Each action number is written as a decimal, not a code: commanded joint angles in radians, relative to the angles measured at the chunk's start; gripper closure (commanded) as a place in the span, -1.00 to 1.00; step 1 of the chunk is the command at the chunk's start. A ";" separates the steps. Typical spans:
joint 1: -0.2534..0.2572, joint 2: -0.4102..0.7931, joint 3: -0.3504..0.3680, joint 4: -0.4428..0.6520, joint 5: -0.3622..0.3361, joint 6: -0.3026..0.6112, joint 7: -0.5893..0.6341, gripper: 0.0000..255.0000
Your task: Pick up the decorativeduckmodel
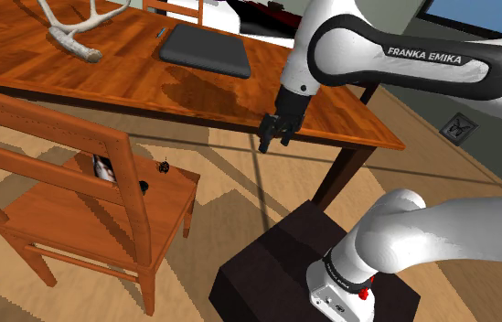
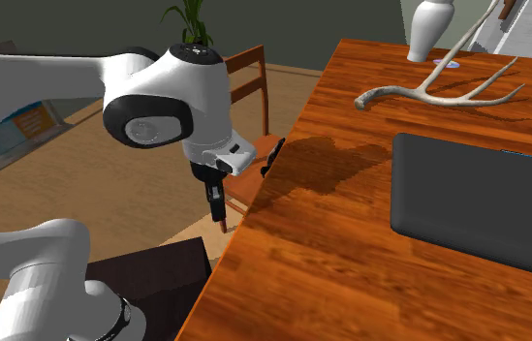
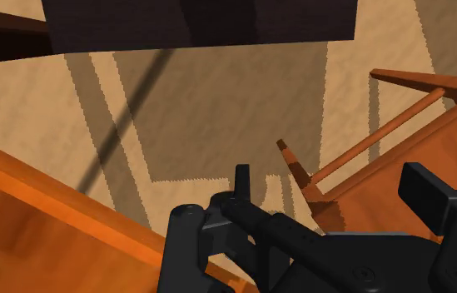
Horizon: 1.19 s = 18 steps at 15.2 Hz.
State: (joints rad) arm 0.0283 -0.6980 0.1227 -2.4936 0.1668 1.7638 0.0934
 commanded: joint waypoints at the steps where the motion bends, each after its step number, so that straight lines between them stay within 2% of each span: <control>1: 0.013 0.055 0.035 0.003 0.016 0.074 0.022 -1.00; 6: 0.040 0.187 0.123 0.022 0.037 0.237 0.081 -1.00; 10: 0.051 0.309 0.193 0.061 0.027 0.358 0.137 -1.00; 14: 0.054 0.444 0.261 0.120 -0.017 0.467 0.209 -1.00; 18: 0.054 0.589 0.321 0.199 -0.104 0.557 0.303 -1.00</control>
State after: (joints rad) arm 0.0783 -0.1386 0.4265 -2.3101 0.0841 2.3002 0.3665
